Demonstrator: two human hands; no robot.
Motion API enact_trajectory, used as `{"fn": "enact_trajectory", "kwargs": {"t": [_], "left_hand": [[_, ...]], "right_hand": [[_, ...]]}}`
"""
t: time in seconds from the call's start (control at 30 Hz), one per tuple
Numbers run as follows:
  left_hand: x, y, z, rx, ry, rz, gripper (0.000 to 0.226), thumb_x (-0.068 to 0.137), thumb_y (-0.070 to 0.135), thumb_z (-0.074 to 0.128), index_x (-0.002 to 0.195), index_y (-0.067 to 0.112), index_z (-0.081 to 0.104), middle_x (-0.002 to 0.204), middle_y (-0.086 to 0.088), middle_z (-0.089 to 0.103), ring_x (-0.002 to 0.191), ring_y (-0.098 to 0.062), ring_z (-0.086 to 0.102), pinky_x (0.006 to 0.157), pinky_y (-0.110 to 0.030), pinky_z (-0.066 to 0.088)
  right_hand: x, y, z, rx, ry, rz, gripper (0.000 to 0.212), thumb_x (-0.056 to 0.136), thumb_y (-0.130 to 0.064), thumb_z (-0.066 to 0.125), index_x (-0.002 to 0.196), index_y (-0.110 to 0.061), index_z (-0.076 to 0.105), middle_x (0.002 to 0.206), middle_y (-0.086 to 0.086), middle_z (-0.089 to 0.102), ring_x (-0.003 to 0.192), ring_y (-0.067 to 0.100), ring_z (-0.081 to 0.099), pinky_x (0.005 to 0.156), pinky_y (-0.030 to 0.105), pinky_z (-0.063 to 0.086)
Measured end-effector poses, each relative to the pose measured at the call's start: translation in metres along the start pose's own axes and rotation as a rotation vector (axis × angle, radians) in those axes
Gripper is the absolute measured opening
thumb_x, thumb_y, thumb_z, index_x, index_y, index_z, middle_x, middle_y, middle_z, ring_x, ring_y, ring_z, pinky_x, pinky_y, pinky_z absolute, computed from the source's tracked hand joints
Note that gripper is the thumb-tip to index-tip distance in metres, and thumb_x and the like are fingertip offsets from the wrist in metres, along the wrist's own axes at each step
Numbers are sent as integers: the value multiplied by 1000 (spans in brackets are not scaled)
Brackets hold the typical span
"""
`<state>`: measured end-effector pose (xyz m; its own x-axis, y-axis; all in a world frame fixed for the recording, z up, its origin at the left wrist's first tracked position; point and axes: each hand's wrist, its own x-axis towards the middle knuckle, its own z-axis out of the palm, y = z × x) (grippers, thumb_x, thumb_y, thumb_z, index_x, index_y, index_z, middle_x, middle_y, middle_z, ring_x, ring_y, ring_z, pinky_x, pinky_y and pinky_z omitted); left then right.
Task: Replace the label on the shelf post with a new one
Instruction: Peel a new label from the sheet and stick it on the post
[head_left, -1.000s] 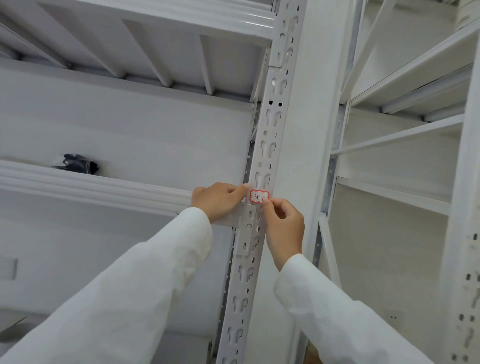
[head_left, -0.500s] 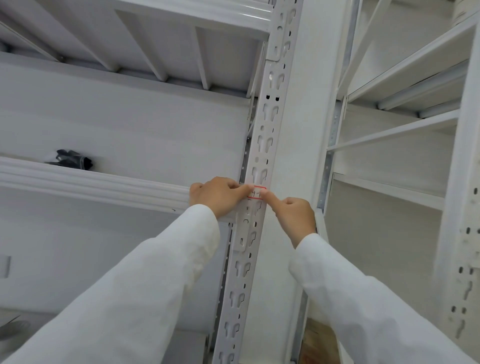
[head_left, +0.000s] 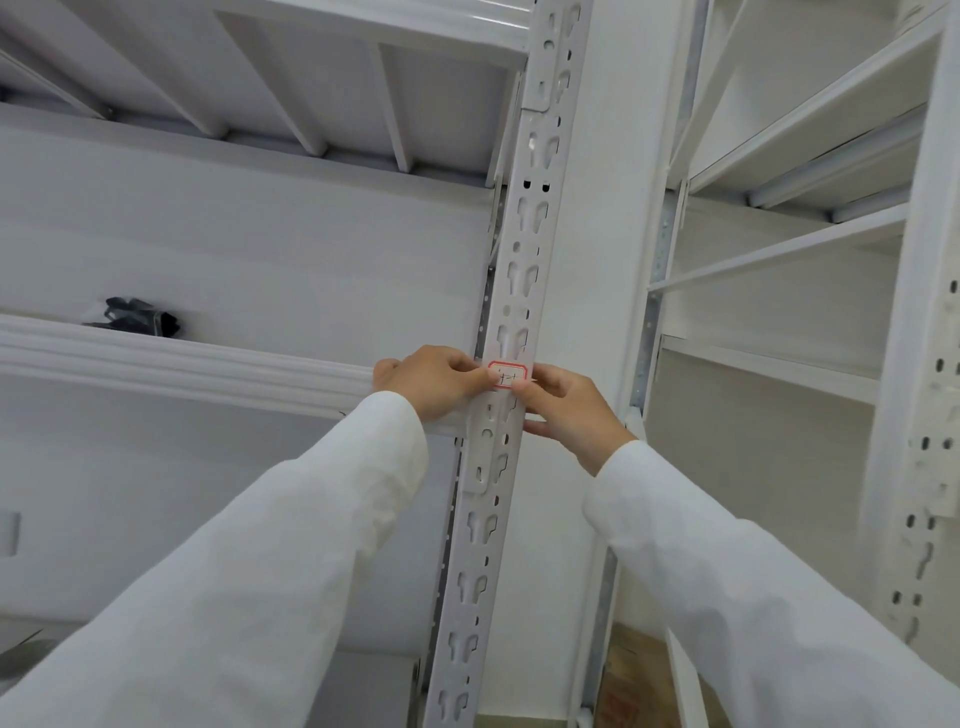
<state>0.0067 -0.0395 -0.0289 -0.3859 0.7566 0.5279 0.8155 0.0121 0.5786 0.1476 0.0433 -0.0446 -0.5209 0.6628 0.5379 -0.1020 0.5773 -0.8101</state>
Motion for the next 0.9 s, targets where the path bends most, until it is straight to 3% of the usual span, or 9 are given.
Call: {"fn": "enact_trajectory", "kwargs": {"t": [0.1, 0.17, 0.3, 0.47, 0.57, 0.67, 0.8, 0.9], "left_hand": [[1, -2, -2, 39, -34, -5, 32, 89, 54, 49, 107, 34, 65, 118, 13, 64, 116, -13, 51, 103, -33, 24], [1, -2, -5, 57, -61, -13, 32, 91, 52, 45, 109, 34, 65, 116, 12, 63, 116, -14, 52, 105, -33, 25], [0, 1, -6, 23, -61, -44, 41, 92, 57, 39, 109, 31, 65, 107, 11, 57, 111, -16, 48, 106, -33, 25], [1, 3, -2, 76, -37, -28, 37, 95, 51, 36, 102, 29, 65, 103, 7, 60, 104, -19, 52, 103, -34, 26], [3, 4, -4, 80, -54, -33, 39, 96, 51, 32, 95, 26, 63, 102, 4, 60, 95, -20, 49, 100, -33, 27], [5, 3, -1, 80, -38, -46, 55, 92, 62, 29, 97, 22, 66, 104, 4, 63, 96, -19, 51, 98, -35, 26], [4, 5, 9, 121, 32, -22, 51, 89, 65, 33, 94, 26, 66, 102, 5, 68, 100, -18, 57, 98, -34, 25], [5, 3, 8, 113, 20, -3, 41, 94, 56, 34, 93, 27, 63, 99, 5, 65, 93, -17, 53, 97, -34, 24]], "right_hand": [[0, -2, -3, -90, -42, 4, 33, 85, -9, 65, 117, -16, 59, 100, 2, 69, 91, 14, 66, 83, 32, 56], [2, -2, 1, -131, -5, 31, 36, 79, -20, 73, 113, -18, 61, 97, 1, 70, 93, 15, 66, 83, 36, 56], [6, -3, 7, -136, 95, 4, 27, 79, -27, 73, 102, -17, 62, 92, 7, 68, 85, 16, 67, 70, 28, 58], [4, -5, -13, -149, -111, 41, 24, 90, -14, 60, 114, -20, 61, 105, 6, 69, 90, 12, 67, 79, 28, 57], [3, -12, -16, -160, -110, 95, 25, 91, -30, 58, 114, -22, 64, 99, -2, 70, 85, 9, 68, 75, 26, 57], [5, -18, -7, -172, -1, 126, 31, 88, -47, 56, 100, -21, 67, 90, -5, 70, 76, 8, 68, 66, 26, 55], [4, -12, -4, -155, 30, 96, 21, 90, -37, 56, 97, -19, 65, 89, -3, 68, 72, 9, 67, 67, 26, 56], [-1, -7, -11, -155, -14, 67, 20, 94, -29, 53, 111, -24, 62, 95, -6, 67, 78, 6, 66, 73, 26, 55]]}}
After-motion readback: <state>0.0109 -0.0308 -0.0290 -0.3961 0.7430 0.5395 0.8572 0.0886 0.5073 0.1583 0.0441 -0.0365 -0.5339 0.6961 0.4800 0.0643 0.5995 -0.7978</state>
